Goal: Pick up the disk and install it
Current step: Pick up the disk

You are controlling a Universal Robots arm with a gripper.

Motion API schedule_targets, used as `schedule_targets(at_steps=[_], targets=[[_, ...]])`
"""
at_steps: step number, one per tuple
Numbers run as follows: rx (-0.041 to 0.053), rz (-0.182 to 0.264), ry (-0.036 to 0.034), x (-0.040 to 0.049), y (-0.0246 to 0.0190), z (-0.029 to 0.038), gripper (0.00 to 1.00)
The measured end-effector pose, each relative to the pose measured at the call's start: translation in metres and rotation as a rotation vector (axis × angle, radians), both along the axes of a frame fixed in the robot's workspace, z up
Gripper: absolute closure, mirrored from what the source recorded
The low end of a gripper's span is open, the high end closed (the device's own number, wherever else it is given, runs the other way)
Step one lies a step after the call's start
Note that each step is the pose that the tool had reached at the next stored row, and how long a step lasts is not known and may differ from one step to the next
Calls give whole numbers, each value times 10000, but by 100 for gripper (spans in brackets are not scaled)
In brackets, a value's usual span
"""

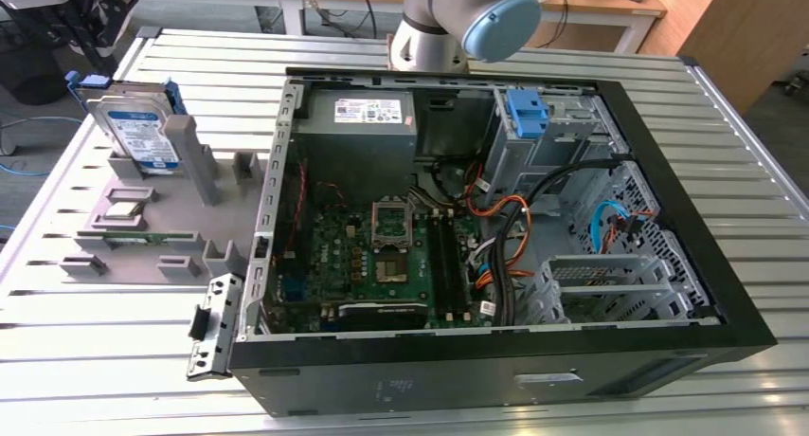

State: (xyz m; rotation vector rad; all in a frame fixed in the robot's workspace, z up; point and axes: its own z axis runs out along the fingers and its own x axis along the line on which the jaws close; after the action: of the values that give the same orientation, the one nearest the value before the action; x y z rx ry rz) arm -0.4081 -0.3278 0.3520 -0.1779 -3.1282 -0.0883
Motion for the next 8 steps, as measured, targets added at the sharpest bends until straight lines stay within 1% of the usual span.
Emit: schedule_targets(at_steps=[4, 8], targets=[[0, 37, 0, 0, 0, 0, 89], [0, 301, 0, 0, 0, 0, 89]])
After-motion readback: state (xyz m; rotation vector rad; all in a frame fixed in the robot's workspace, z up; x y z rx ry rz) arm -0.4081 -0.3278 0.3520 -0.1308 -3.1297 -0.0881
